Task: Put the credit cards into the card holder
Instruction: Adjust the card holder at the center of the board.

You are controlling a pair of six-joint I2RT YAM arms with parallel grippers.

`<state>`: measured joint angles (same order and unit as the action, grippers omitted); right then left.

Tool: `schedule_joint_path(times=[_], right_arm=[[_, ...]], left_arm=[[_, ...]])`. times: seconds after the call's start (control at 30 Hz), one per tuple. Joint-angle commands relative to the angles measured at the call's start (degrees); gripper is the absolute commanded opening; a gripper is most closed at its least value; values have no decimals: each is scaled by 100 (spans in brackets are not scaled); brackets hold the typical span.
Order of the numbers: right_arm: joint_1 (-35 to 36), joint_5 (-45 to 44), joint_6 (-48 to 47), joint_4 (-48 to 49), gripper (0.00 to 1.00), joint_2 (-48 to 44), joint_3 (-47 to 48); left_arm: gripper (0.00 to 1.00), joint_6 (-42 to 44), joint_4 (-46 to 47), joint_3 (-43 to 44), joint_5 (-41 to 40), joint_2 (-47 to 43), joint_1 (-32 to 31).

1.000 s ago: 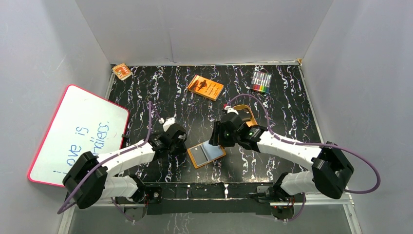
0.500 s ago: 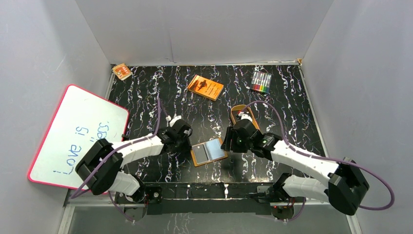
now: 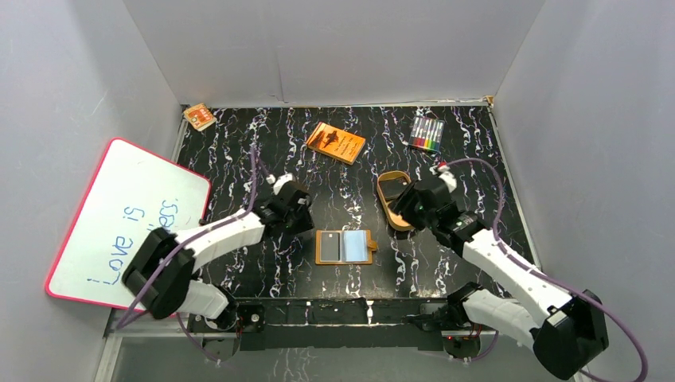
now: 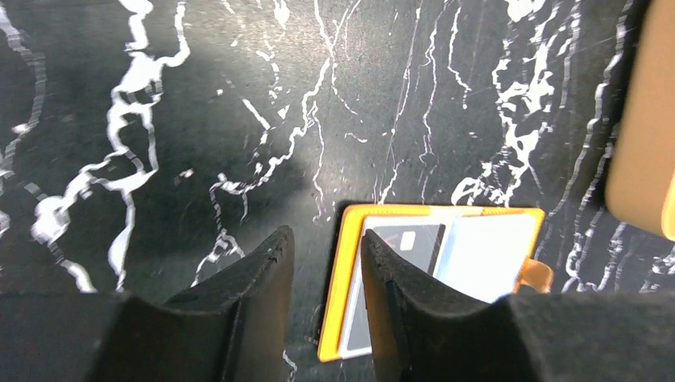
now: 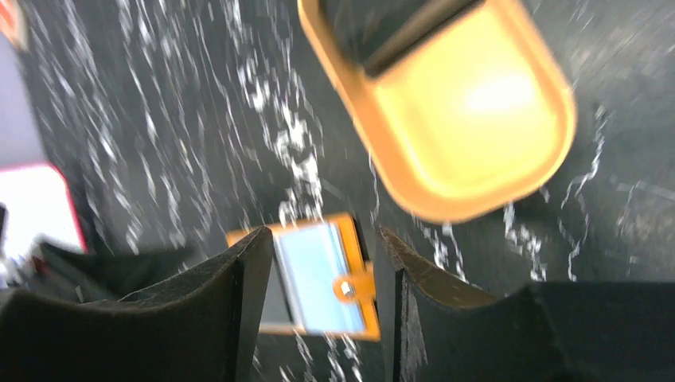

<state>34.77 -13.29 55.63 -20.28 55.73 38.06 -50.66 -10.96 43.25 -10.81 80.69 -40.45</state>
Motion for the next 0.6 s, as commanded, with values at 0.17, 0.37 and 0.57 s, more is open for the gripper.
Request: schedule_joint_path(times=[0.17, 0.37, 0.57], right_arm=[[-1577, 715, 805, 1446, 59, 1274, 290], [-1640, 760, 1060, 2077, 63, 2032, 438], [-1640, 671, 1425, 2328, 65, 2580, 520]], left_arm=[[53, -376, -706, -962, -507, -2237, 31], [54, -563, -860, -1209, -448, -2751, 28], [54, -732, -877, -1357, -495, -2910, 28]])
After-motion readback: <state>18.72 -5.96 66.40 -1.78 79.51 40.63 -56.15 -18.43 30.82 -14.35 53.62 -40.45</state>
